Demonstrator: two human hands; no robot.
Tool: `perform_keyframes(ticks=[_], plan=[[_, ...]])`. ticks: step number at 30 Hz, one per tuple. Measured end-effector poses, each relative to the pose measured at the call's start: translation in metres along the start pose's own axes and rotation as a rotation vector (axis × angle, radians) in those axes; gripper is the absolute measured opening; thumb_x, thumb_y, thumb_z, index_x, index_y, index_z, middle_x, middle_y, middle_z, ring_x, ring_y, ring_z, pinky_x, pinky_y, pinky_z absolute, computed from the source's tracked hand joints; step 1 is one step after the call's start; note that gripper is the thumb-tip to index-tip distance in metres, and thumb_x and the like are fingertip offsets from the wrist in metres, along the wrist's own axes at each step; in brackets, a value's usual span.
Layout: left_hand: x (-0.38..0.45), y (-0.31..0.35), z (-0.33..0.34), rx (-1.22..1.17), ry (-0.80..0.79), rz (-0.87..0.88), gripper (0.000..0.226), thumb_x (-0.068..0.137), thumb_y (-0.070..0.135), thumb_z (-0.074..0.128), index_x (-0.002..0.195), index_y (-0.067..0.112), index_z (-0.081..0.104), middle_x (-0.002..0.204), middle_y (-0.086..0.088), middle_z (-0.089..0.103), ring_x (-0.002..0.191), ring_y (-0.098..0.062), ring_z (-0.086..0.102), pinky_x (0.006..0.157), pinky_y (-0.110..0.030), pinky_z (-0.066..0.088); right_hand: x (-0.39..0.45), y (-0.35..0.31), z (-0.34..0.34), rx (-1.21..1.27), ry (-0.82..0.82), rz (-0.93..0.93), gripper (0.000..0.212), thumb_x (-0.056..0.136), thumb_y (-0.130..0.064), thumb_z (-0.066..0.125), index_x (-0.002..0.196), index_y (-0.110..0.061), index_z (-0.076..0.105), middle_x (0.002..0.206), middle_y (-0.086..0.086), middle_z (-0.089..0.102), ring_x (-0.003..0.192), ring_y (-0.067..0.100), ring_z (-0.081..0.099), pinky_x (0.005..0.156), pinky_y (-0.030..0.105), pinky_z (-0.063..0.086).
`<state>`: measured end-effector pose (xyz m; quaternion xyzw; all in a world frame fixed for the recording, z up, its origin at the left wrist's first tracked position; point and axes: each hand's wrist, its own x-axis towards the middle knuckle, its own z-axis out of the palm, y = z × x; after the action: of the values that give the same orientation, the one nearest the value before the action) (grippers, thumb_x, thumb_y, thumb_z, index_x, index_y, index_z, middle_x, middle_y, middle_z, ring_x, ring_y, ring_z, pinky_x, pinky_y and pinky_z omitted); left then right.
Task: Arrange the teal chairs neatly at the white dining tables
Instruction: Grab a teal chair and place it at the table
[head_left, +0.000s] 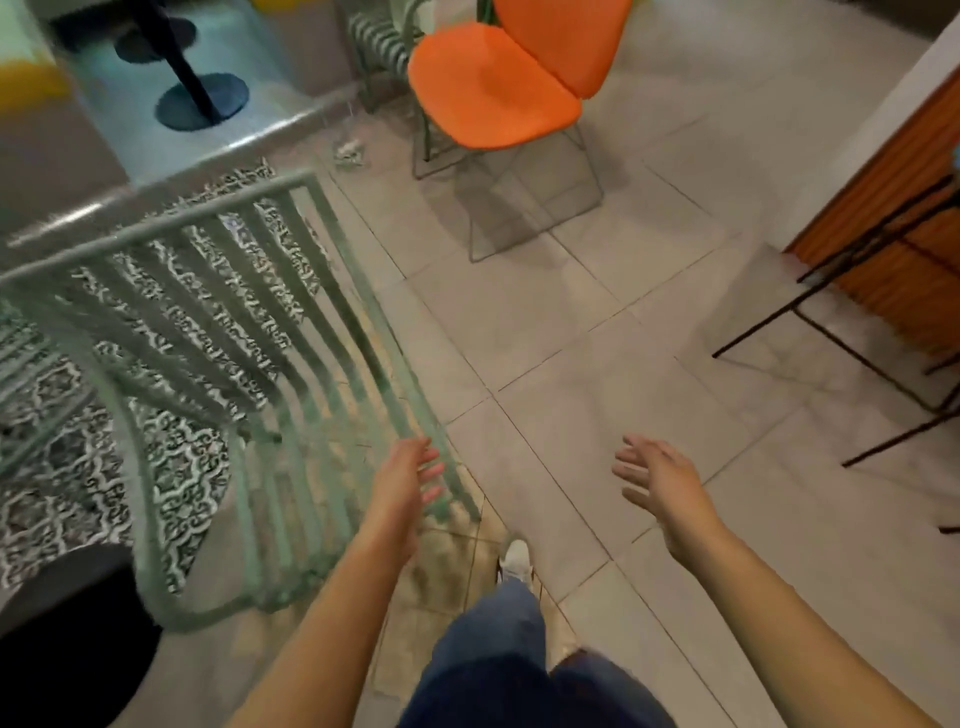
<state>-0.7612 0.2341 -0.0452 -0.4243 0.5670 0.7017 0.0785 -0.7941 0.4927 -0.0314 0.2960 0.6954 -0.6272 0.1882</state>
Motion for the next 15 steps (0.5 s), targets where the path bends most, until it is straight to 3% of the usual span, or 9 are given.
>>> perform_keyframes(ticks=[3,8,15], plan=[[0.044,0.058,0.033,-0.006,0.047,0.006,0.021,0.099,0.025,0.046,0.111,0.011,0.057,0.103,-0.006,0.060,0.087,-0.017,0.058,0.071,-0.029,0.047,0.054,-0.062,0.009,0.010,-0.029,-0.009,0.021,0.100,-0.031,0.045,0.108,-0.018,0.059,0.109,0.003,0.064,0.103,0.019,0.061,0.095,0.039,0.048],[0.109,0.135,0.089,-0.041,0.076,0.049,0.020,0.098,0.028,0.050,0.109,0.014,0.059,0.103,-0.006,0.062,0.092,-0.019,0.060,0.079,-0.034,0.049,0.144,-0.140,0.033,0.016,-0.118,-0.005,0.029,0.100,-0.032,0.045,0.119,-0.015,0.056,0.112,0.003,0.063,0.103,0.017,0.061,0.093,0.038,0.049],[0.207,0.209,0.178,-0.187,0.198,0.010,0.014,0.097,0.026,0.051,0.103,0.014,0.058,0.087,-0.002,0.058,0.077,-0.016,0.058,0.068,-0.031,0.047,0.294,-0.255,0.057,-0.085,-0.281,-0.075,0.017,0.099,-0.035,0.044,0.108,-0.024,0.054,0.114,0.001,0.061,0.106,0.016,0.059,0.093,0.036,0.048]])
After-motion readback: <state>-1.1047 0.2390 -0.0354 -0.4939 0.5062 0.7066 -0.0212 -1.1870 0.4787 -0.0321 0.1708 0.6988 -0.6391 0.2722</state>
